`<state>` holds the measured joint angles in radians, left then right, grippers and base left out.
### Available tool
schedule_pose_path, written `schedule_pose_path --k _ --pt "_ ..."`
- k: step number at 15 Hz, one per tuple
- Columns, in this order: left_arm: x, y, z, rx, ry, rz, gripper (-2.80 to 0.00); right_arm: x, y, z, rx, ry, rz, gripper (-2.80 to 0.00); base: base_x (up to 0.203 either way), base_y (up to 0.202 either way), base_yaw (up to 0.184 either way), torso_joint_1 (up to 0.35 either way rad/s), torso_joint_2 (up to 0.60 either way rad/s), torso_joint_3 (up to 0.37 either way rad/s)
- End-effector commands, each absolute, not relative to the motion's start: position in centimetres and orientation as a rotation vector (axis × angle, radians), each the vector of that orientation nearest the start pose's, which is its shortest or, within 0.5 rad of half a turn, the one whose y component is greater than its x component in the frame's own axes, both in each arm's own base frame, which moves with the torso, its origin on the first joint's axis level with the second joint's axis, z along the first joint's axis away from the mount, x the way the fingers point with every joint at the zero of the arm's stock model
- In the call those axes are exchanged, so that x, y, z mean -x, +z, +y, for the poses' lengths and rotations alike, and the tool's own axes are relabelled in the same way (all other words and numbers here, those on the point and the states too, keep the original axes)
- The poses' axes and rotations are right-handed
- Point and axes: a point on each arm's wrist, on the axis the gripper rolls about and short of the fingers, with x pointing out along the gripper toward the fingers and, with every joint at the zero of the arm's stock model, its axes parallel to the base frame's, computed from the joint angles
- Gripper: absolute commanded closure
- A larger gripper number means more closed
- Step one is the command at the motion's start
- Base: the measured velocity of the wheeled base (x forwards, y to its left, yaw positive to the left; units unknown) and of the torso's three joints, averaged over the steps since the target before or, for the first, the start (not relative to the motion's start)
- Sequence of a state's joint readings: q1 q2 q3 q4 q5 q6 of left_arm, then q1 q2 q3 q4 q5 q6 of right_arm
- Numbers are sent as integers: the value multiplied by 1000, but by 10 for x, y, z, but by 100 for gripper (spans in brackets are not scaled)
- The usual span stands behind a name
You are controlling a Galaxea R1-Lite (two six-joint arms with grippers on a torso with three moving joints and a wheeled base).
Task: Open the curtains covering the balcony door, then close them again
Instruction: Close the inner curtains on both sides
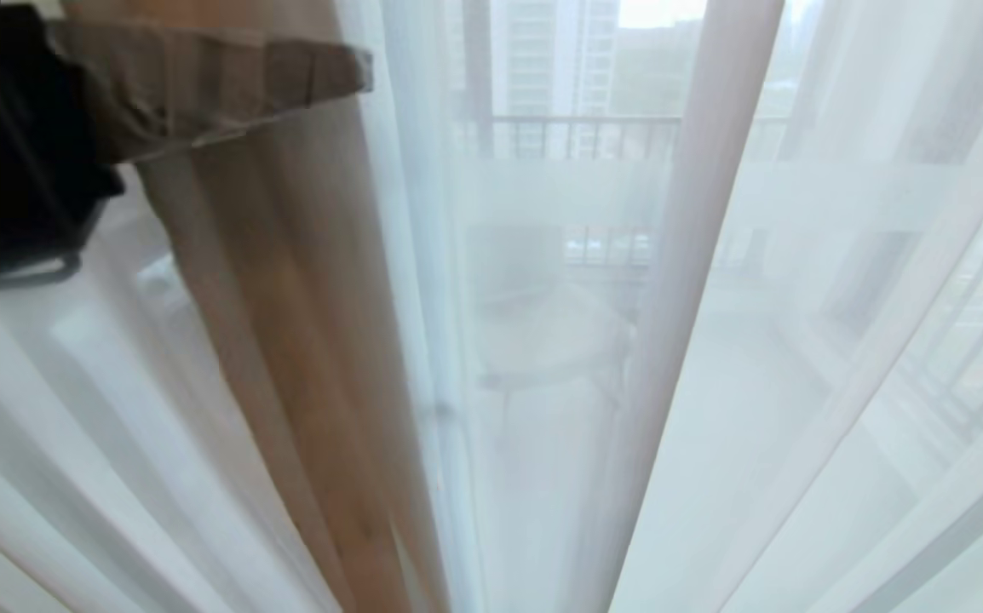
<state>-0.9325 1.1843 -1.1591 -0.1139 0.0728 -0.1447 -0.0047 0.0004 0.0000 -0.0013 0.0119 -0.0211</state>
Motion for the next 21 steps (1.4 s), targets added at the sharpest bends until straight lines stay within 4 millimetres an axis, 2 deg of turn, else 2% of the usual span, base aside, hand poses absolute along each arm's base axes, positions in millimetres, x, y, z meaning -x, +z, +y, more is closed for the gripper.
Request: schedule_pose_path --k 1,5,9,15,21 --pt "-102 360 -130 189 -843 -35 -280 23 75 0 21 8 0 0 0 0 0 0 0 0" --pt "-94 361 -116 197 -819 -57 -280 23 75 0 21 8 0 0 0 0 0 0 0 0" --pt "-74 357 -89 216 -752 -95 -280 23 75 0 21 8 1 0 0 0 0 0 0 0" --pt "-37 339 -36 184 -593 -77 -280 23 75 0 21 8 0 0 0 0 0 0 0 0" --pt "-14 323 -3 167 -463 -109 -280 23 75 0 21 8 0 0 0 0 0 0 0 0"
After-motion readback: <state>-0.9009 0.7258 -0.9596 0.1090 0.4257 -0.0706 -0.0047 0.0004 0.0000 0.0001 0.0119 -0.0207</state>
